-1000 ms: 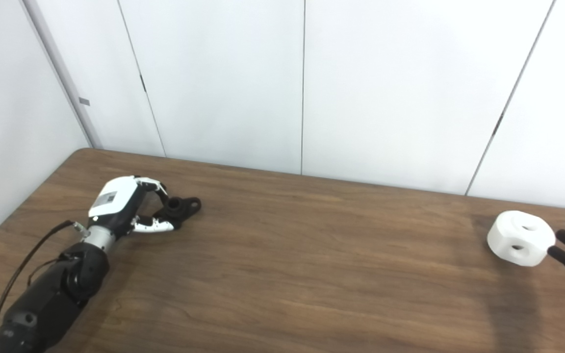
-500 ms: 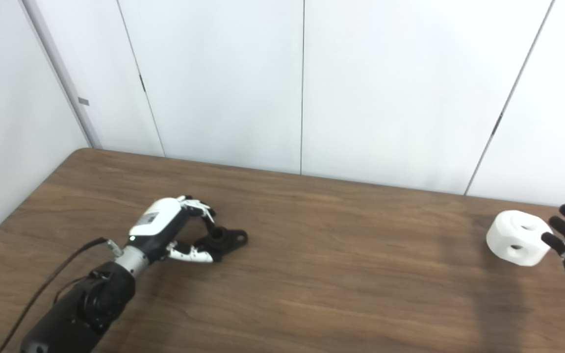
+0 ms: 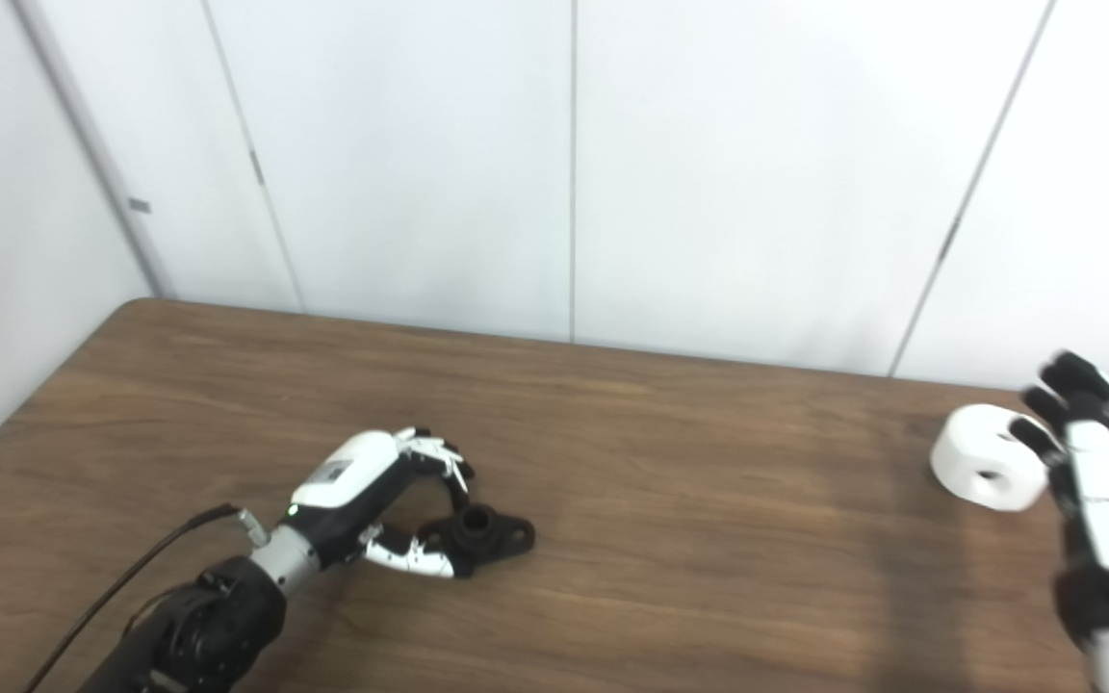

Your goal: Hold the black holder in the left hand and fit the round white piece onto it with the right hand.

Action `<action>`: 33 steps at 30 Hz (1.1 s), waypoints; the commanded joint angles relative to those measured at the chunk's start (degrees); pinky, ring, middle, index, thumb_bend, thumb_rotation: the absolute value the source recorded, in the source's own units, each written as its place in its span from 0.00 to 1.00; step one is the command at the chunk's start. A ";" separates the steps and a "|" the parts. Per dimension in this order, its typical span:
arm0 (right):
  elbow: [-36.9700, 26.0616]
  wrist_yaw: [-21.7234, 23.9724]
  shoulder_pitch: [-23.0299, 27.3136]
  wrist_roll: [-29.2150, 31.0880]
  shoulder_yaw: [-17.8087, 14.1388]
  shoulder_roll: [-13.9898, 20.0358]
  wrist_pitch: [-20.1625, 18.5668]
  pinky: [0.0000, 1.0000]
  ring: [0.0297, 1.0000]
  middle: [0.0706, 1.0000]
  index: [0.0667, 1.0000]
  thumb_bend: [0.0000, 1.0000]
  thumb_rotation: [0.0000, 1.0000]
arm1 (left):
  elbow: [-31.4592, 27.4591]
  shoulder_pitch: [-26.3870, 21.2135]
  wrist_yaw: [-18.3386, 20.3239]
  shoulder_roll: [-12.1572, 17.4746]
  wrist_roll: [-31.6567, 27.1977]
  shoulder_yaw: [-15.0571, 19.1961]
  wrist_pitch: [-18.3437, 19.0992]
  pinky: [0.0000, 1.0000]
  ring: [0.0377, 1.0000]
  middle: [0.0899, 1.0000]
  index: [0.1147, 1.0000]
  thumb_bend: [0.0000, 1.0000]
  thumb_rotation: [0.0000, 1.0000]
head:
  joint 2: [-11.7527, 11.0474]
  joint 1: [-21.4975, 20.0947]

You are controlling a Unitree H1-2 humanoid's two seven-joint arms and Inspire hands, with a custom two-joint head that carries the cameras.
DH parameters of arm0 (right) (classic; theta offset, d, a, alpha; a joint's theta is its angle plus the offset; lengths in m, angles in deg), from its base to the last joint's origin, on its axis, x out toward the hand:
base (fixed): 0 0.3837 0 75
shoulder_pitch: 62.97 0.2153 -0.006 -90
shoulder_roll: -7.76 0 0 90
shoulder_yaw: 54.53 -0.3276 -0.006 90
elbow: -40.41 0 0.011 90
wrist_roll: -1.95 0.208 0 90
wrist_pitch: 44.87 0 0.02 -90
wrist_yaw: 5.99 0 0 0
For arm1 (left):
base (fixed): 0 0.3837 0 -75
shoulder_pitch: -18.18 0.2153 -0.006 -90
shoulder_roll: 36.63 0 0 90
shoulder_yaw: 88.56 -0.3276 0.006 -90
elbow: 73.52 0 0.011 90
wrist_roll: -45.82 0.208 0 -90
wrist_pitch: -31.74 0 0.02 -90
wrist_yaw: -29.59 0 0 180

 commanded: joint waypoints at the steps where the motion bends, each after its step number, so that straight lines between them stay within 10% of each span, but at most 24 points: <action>1: -1.96 -0.07 2.56 -0.58 0.23 0.06 1.56 0.88 0.87 0.87 0.79 0.33 0.63 | -2.36 -0.95 0.18 0.84 -0.63 0.44 -1.01 0.95 0.86 0.74 0.42 0.52 0.06 | 0.20 -1.02; 18: 4.80 1.45 5.97 -2.98 2.09 -0.75 10.92 0.88 0.88 0.88 0.80 0.48 0.61 | -8.24 1.85 6.20 -1.74 -3.27 -1.72 -0.56 0.97 0.88 0.73 0.42 0.52 0.06 | 0.90 -12.31; 33: 2.43 0.36 7.40 -6.45 2.67 -1.22 9.16 0.87 0.88 0.90 0.81 0.49 0.50 | -8.30 2.59 7.40 -3.84 -4.92 -2.39 -0.88 1.00 0.88 0.73 0.42 0.52 0.06 | 1.86 -16.64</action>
